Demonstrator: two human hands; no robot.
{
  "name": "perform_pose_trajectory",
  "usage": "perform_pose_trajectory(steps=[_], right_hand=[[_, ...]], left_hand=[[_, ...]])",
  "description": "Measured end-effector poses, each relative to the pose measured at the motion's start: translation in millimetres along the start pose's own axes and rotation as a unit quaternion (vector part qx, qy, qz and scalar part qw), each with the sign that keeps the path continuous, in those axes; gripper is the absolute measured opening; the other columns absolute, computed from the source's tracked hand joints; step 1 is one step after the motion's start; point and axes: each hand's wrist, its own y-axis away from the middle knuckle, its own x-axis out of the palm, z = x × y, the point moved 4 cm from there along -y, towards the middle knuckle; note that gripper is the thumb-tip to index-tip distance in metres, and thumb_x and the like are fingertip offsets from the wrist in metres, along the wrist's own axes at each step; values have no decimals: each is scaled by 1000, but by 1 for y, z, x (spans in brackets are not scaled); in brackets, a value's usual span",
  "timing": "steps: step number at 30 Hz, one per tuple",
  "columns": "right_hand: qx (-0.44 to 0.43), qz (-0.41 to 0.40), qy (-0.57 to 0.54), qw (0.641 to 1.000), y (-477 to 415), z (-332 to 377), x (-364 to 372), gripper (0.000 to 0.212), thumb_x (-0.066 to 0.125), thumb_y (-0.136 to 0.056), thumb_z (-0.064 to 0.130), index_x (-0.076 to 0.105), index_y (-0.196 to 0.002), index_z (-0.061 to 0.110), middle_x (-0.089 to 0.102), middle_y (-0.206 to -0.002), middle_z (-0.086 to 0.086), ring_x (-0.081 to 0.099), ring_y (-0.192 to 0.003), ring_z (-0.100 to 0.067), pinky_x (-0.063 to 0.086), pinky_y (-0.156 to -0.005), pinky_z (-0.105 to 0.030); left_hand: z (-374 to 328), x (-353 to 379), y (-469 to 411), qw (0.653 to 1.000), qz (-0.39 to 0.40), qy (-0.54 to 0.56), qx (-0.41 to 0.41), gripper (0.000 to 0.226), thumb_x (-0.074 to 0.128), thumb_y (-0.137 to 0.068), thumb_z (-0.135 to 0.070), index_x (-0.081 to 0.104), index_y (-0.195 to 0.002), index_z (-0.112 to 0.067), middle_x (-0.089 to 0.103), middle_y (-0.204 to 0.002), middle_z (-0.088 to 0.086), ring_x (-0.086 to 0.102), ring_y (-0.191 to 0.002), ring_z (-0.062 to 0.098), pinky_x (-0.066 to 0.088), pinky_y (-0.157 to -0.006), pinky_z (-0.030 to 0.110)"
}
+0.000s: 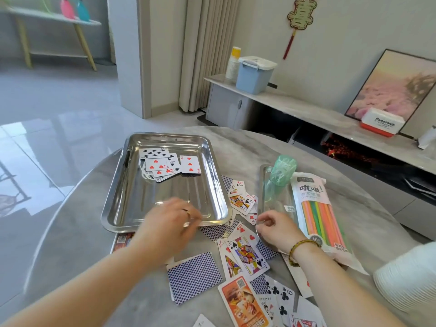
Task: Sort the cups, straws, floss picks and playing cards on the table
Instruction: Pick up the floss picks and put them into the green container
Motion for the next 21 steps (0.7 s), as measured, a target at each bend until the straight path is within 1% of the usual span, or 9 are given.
perform_pose_trajectory(steps=[1, 3, 5, 8, 11, 13, 15, 18, 21], right_hand=[[-2, -20, 6, 1000, -2, 2, -3, 29, 55, -89, 15, 55, -117, 9, 54, -98, 0, 53, -95, -15, 38, -80, -19], [4, -54, 17, 998, -9, 5, -11, 37, 56, -89, 18, 49, -124, 11, 55, -112, -5, 52, -105, -18, 39, -87, -25], [14, -84, 19, 996, -22, 3, -20, 49, 59, -87, 21, 41, -131, 10, 48, -129, -9, 47, -118, -23, 37, -95, -29], [41, -128, 11, 991, -45, -1, -33, 58, 63, -84, 21, 37, -134, 7, 41, -137, -14, 42, -125, -27, 35, -102, -34], [29, -189, -14, 981, -62, 7, -38, 49, 60, -86, 17, 42, -130, 5, 43, -133, -13, 43, -122, -26, 35, -99, -33], [-20, -207, -6, 978, -75, 27, -28, 42, 58, -86, 16, 46, -125, 5, 47, -127, -11, 44, -119, -24, 34, -98, -30], [-92, -203, 34, 974, -86, 56, -10, 37, 57, -87, 16, 50, -121, 6, 48, -123, -8, 42, -118, -22, 30, -98, -23], [-219, -146, 110, 959, -100, 113, 30, 27, 56, -87, 17, 57, -112, 6, 53, -117, -7, 42, -114, -20, 24, -85, -14], [-296, 0, 147, 944, -107, 162, 83, 24, 52, -90, 15, 61, -111, 7, 59, -116, -7, 48, -112, -20, 31, -91, -19]], left_hand=[[14, -7, 4, 999, -43, -7, -22, 23, 50, -72, -33, 71, -68, -25, 68, -72, -11, 56, -78, 4, 48, -65, 18], [41, -14, 8, 991, -28, -15, -126, 33, 47, -76, -32, 72, -88, -16, 67, -101, 4, 55, -104, 21, 45, -87, 34], [65, -19, 16, 961, 24, -42, -273, 39, 50, -87, -30, 53, -124, -20, 38, -141, 7, 27, -134, 28, 23, -109, 40], [99, -15, 28, 905, 71, 13, -420, 63, 53, -89, -29, 22, -143, -22, 7, -154, 7, 3, -142, 22, 10, -114, 37], [110, -6, 26, 844, 58, 158, -509, 64, 52, -90, -15, 18, -145, -15, 18, -151, 12, 35, -128, 32, 32, -102, 37], [113, 1, 24, 819, 37, 212, -532, 61, 46, -91, -4, 20, -144, -15, 33, -144, 16, 52, -86, 28, 46, -73, 26], [117, 4, 24, 806, 1, 231, -545, 60, 39, -88, 4, 25, -143, -17, 43, -136, 16, 46, -68, 23, 39, -48, 27], [130, 12, 26, 792, -19, 244, -560, 61, 40, -84, 7, 30, -140, -16, 46, -134, 13, 47, -85, 25, 33, -53, 26], [132, 14, 25, 776, -28, 273, -567, 62, 41, -83, 8, 32, -139, -17, 48, -132, 10, 45, -73, 15, 30, -52, 22]])
